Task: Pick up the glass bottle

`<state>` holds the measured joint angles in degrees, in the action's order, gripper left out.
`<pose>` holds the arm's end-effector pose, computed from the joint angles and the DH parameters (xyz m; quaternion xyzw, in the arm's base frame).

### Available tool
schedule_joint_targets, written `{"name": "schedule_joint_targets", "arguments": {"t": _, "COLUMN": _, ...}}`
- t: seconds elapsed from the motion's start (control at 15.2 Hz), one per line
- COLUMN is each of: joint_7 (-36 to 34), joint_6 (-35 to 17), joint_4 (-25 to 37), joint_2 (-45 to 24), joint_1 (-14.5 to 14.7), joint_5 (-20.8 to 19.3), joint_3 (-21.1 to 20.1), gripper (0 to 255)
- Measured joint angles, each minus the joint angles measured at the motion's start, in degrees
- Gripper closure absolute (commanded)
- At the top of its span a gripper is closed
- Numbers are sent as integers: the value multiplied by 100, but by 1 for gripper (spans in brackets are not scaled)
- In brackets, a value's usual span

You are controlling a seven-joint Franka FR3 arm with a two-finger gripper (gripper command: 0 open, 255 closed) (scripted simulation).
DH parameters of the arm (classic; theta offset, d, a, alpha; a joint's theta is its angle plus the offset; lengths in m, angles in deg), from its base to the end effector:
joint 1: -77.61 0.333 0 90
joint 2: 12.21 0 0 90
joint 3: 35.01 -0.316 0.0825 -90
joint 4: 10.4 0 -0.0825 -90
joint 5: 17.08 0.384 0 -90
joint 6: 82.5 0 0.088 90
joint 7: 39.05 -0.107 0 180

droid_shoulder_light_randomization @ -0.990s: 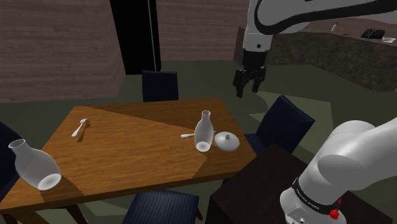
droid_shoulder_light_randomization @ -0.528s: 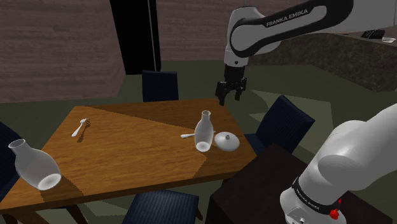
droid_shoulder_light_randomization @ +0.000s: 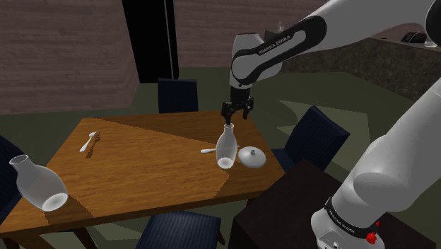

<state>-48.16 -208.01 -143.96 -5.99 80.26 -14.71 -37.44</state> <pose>0.4856 0.0448 0.3790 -0.9986 0.0476 0.0176 0.0123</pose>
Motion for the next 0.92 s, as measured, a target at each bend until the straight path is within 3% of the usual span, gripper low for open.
{"name": "schedule_joint_targets", "arguments": {"t": 0.26, "joint_7": -107, "joint_6": -443, "joint_4": 355, "joint_2": -715, "joint_1": 14, "joint_5": -64, "joint_3": -27, "gripper": 0}}
{"name": "schedule_joint_targets", "arguments": {"t": 0.73, "joint_7": -120, "joint_6": -986, "joint_4": 230, "joint_2": -1120, "joint_1": 19, "joint_5": -81, "joint_3": -30, "gripper": 0}}
{"name": "schedule_joint_targets", "arguments": {"t": 0.79, "joint_7": -121, "joint_6": -1016, "joint_4": 211, "joint_2": -1133, "joint_1": 20, "joint_5": -81, "joint_3": -30, "gripper": 255}}
{"name": "schedule_joint_targets", "arguments": {"t": 0.92, "joint_7": -122, "joint_6": -1040, "joint_4": 200, "joint_2": -1138, "joint_1": 21, "joint_5": -81, "joint_3": -31, "gripper": 255}}
